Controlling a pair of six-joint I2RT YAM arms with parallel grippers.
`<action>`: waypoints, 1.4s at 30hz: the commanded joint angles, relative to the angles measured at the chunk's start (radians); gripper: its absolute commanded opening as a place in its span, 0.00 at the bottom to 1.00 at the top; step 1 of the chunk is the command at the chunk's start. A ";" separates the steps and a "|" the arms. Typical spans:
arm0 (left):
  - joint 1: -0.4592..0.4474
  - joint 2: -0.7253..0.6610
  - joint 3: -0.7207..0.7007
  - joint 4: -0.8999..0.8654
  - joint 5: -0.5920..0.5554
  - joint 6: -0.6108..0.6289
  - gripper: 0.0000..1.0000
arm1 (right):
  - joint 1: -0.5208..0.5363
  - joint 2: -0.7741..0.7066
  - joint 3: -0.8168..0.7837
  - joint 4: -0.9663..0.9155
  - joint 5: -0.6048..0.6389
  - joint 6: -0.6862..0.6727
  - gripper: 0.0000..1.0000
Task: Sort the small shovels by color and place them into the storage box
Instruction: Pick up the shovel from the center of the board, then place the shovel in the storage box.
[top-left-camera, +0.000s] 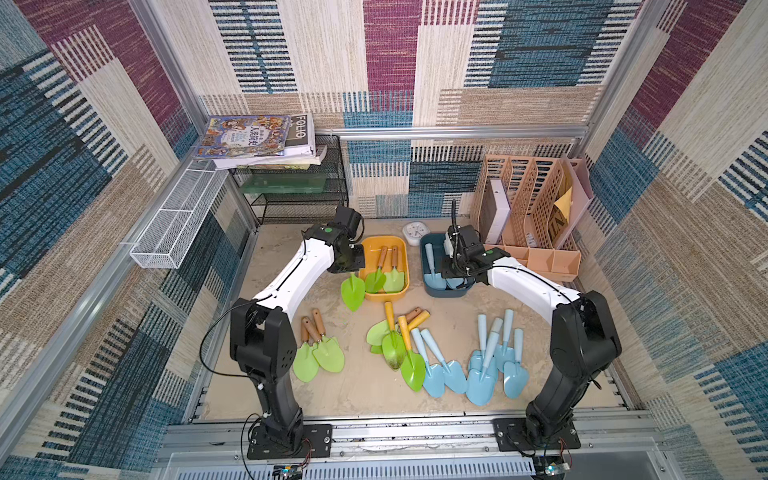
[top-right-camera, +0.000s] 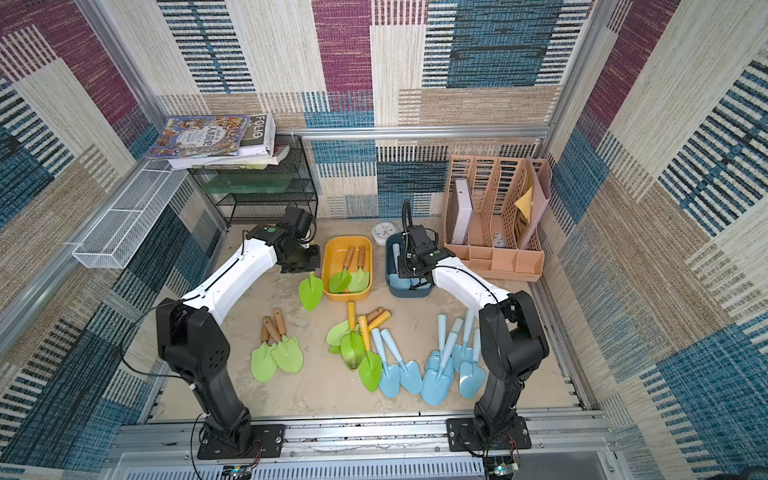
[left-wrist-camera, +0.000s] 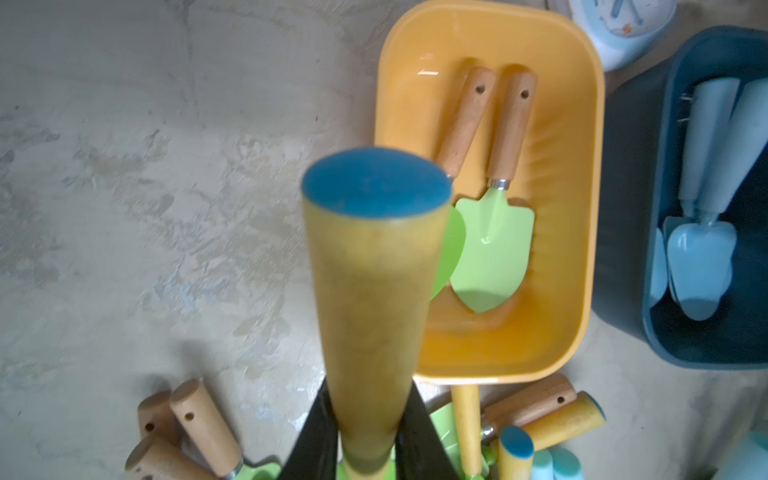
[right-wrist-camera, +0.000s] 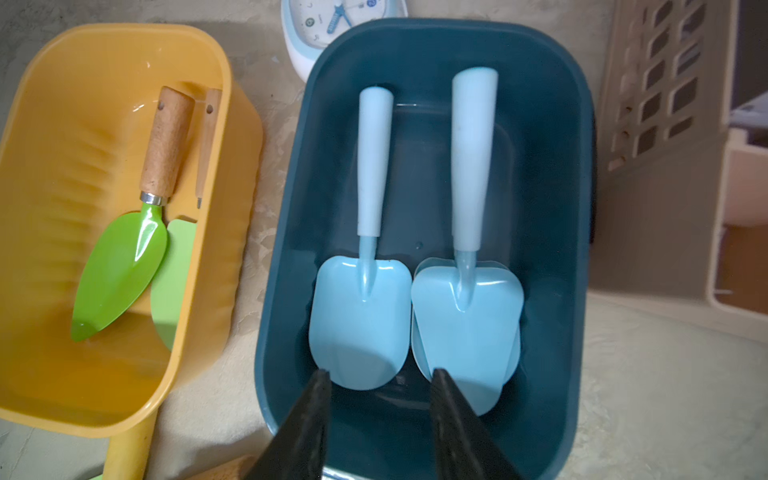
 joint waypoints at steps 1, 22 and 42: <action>-0.002 0.109 0.128 -0.007 0.077 0.028 0.00 | -0.012 -0.029 -0.019 -0.004 0.008 0.005 0.42; -0.015 0.544 0.536 -0.030 0.140 0.085 0.08 | -0.098 -0.125 -0.138 -0.028 0.025 0.005 0.42; -0.049 0.464 0.440 -0.062 0.087 0.117 0.42 | -0.050 -0.149 -0.178 0.007 -0.038 -0.010 0.45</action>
